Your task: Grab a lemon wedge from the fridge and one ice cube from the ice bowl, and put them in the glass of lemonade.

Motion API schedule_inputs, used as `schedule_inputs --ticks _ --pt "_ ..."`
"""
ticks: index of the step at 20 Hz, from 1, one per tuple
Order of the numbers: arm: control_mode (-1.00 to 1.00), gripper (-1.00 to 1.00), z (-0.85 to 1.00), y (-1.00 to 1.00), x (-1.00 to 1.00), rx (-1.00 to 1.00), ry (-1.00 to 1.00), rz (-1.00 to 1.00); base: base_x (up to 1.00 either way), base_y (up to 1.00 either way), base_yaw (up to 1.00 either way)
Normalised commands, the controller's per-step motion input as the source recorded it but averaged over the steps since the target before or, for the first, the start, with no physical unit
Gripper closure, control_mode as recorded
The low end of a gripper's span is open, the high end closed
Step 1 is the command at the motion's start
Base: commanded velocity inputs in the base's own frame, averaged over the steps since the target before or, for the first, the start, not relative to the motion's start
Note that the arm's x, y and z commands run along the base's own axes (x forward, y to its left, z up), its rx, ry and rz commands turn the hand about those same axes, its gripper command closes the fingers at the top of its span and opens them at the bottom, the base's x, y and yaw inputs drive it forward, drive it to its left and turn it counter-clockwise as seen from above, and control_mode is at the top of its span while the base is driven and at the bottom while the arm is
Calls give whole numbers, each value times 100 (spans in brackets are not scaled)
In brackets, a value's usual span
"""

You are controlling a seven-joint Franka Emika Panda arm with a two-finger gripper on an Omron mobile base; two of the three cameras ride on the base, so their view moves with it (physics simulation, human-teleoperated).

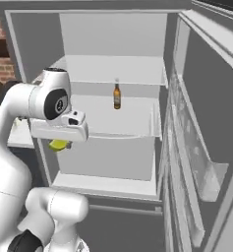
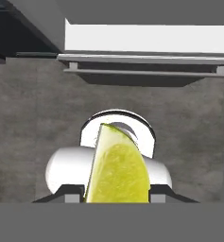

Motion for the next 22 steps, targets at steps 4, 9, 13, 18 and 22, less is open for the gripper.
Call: schedule_inputs --ticks 4,9,13,18,22 --pt "100 100 0 0 0 0 0 0 -67 100 9" --pt "100 100 0 0 0 0 0 0 -4 100 1" --pt "100 100 0 0 0 0 0 0 32 100 0" --pt "100 100 0 0 0 0 0 0 52 74 0" --pt "100 100 0 0 0 0 0 0 59 8 0"
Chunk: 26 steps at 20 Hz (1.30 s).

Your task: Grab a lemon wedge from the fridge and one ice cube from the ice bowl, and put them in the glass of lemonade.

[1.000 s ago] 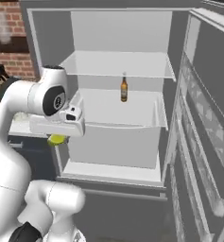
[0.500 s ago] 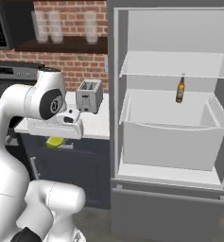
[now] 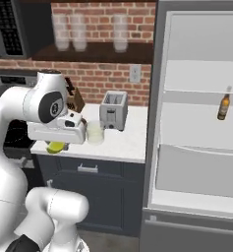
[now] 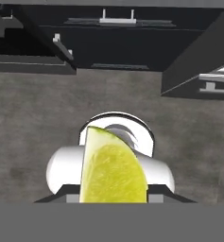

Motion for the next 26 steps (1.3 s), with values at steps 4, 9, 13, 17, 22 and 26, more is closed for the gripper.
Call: schedule_inputs --ticks 4,9,13,17,22,26 --pt "100 100 0 0 0 0 0 0 68 0 0" --pt "100 100 0 0 0 0 0 0 54 16 0" --pt "100 100 0 0 0 0 0 0 66 40 0" --pt "100 100 0 0 0 0 0 0 71 39 2" --pt "-100 100 -8 4 17 0 5 0 67 24 0" --pt "-100 100 -77 4 85 1 26 0 0 0 0"
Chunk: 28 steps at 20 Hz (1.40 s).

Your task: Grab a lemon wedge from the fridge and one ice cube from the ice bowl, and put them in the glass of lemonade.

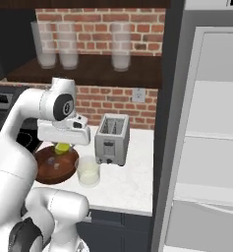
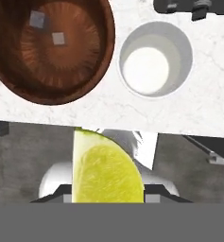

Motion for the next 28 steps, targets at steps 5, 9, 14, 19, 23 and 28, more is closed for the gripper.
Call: schedule_inputs --ticks 5,9,14,19,23,28 --pt "-100 100 -67 8 81 1 24 0 0 0 0" --pt "-100 100 -49 0 74 0 10 0 0 0 0" --pt "-100 100 -30 -25 57 0 0 0 0 0 0" --pt "-100 100 -31 -54 28 0 0 -2 0 0 0" --pt "-100 100 -56 -21 8 0 0 -1 0 0 0" --pt "-100 100 -24 0 0 -1 0 0 0 0 0"
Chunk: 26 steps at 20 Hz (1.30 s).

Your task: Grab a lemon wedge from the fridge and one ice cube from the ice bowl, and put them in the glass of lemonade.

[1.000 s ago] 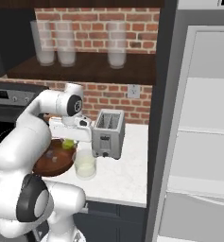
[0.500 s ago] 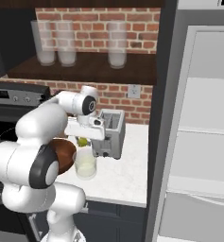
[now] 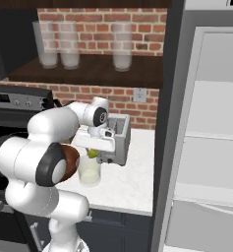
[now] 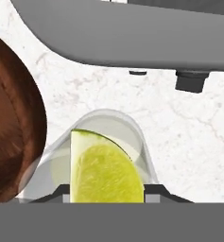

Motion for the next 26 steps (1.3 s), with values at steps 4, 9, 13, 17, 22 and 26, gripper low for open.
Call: schedule_inputs --ticks 4,9,13,17,22,26 --pt "-100 100 -24 0 0 0 0 0 0 0 0" --pt "-100 100 -19 0 0 0 0 0 0 0 0" --pt "-100 100 -6 1 3 0 -3 0 0 0 0" --pt "-100 100 0 0 5 0 -5 0 0 0 0" --pt "-100 100 -8 0 -6 0 -5 0 0 0 0" --pt "-100 100 -11 0 -23 0 -13 0 0 0 0"
